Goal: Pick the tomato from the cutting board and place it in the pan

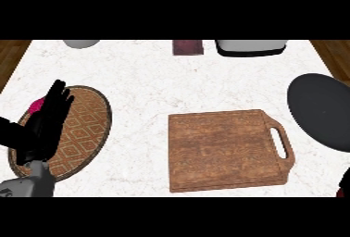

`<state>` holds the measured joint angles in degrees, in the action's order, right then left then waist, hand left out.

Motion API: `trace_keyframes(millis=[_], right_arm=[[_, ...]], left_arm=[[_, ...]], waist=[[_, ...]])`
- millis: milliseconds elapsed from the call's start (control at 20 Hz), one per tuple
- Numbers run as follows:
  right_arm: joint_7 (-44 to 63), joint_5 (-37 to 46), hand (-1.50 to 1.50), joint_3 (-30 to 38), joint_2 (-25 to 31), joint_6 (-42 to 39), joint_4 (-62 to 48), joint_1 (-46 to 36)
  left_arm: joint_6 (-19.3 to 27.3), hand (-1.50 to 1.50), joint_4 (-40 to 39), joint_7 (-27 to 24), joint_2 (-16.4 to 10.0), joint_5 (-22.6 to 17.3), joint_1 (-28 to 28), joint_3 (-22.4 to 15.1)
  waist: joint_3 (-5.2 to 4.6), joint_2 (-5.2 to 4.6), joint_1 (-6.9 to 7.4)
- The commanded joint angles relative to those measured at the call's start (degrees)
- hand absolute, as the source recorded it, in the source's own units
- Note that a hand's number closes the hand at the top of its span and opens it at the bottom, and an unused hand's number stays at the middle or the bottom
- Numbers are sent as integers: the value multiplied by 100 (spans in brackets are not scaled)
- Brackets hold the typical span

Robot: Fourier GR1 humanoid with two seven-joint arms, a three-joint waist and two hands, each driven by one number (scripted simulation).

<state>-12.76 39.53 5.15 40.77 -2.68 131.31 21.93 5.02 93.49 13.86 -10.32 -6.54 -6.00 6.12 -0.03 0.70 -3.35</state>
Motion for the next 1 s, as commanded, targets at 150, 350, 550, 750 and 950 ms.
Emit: trace_keyframes(millis=[150, 350, 550, 750, 950], right_arm=[[39, -1585, 150, 1791, 15, -683, -309, -175], [-498, -1714, 150, 2130, 37, -482, -1821, -856], [-932, -1825, 150, 2255, 305, -702, -3060, -1502], [-1424, -1728, 150, 2151, 455, -498, -4571, -2419], [-2069, -1400, 150, 1857, 418, -182, -6064, -3092]], left_arm=[[-253, 0, -278, -175, -98, -33, -203, 31], [12, 0, -369, 103, 95, 108, -643, -119], [-231, 0, -196, 31, -16, -52, -328, -18], [-209, 0, -270, 100, 15, -43, -480, -27], [-207, 0, -90, 198, 9, 31, -469, -110]], waist=[[0, -67, 274], [7, -87, 339], [7, -84, 400], [9, -98, 441], [13, -108, 479]])
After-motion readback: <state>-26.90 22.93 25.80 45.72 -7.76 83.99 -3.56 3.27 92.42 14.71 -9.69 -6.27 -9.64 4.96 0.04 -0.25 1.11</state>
